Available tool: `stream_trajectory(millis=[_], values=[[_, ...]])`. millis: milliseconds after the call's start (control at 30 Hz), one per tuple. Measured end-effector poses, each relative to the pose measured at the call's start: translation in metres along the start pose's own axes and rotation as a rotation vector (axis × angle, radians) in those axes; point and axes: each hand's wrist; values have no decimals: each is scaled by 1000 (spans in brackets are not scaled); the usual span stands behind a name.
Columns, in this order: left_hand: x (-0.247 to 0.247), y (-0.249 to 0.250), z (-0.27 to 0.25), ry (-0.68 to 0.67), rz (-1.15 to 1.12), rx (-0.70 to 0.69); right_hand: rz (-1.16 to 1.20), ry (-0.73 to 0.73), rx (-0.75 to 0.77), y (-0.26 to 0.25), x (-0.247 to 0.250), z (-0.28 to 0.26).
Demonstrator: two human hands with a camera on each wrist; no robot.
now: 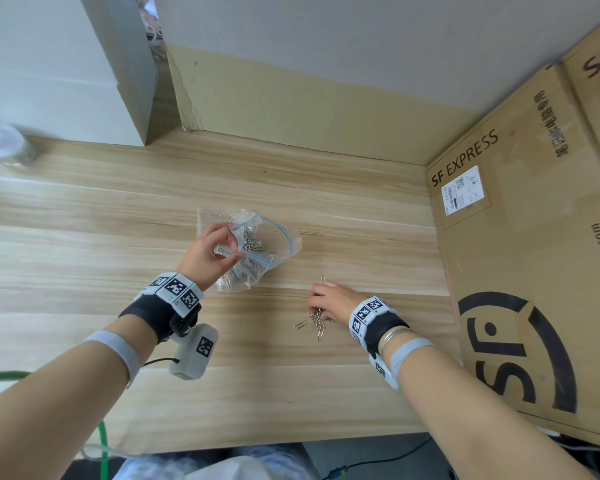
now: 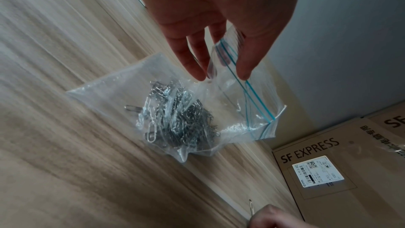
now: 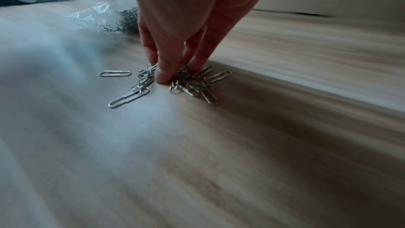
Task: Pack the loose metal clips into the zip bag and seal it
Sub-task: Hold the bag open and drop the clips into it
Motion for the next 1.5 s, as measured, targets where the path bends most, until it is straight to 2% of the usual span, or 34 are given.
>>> stream_trajectory(millis=[200, 367, 667, 833, 1033, 1133, 1367, 1433, 1500], values=[[-1, -1, 0, 0, 5, -3, 91, 30, -16, 0, 0, -1], [-1, -1, 0, 1, 10, -10, 164, 73, -91, -3, 5, -1], [0, -1, 0, -1, 14, -11, 337, 334, -146, -5, 10, -5], [-1, 0, 1, -6, 7, 11, 410, 527, -173, -18, 64, -11], [-3, 1, 1, -38, -17, 0, 415, 691, -75, -32, 130, 19], [-2, 1, 1, -39, -24, -5, 398, 688, -27, -40, 138, 44], [3, 1, 1, -37, -47, -2, 436, 520, -41, -47, 134, 62], [3, 0, 2, -31, -52, 8, 479, 570, -70, -45, 135, 54], [6, -1, 1, -15, -46, 24, 507, 681, -145, -34, 135, 45]])
Point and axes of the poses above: each hand's wrist, its own z-axis towards the middle knuckle, its own x-axis out of the back of the hand, y = z × x, and after that the axes turned 11 degrees about x, right-handed
